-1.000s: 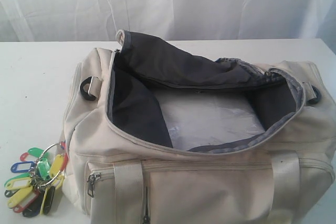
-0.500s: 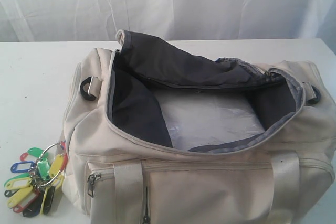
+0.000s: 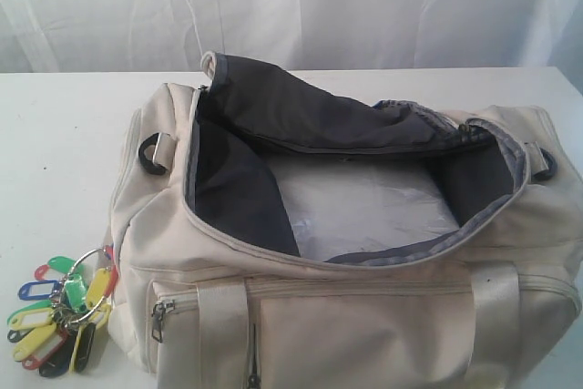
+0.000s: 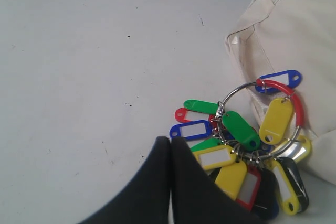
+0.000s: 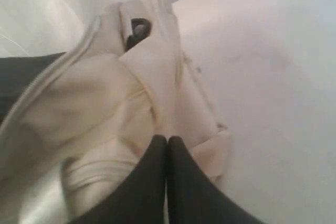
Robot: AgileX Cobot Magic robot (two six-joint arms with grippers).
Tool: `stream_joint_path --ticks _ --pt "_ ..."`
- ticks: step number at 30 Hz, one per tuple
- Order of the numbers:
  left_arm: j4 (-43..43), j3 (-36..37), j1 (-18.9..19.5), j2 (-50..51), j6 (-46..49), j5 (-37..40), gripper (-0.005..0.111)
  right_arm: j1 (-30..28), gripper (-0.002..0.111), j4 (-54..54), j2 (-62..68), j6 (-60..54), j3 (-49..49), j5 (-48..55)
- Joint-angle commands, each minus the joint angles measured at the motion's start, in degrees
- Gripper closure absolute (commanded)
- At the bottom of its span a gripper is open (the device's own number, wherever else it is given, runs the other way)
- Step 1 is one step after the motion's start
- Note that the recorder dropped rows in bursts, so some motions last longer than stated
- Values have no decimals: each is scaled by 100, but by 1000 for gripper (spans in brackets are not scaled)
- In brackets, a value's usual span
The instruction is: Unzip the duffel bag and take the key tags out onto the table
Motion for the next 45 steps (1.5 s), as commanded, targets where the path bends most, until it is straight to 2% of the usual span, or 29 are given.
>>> stream_joint_path --ticks 1,25,27,31,33,45 --pt "-82 21 7 -27 0 -23 107 16 108 1391 -31 -99 27 -170" --pt "-82 21 7 -27 0 -23 107 16 108 1367 -31 -127 27 -144" --pt "-82 21 7 -27 0 -23 107 16 108 1367 -31 -478 27 -133" --pt "-82 21 7 -27 0 -23 107 16 108 1367 -31 -3201 27 -133" --pt "-82 21 7 -27 0 -23 107 16 108 1367 -31 -3973 27 -133" --pt "-82 21 7 -27 0 -23 107 16 108 1279 -31 -4362 27 -167"
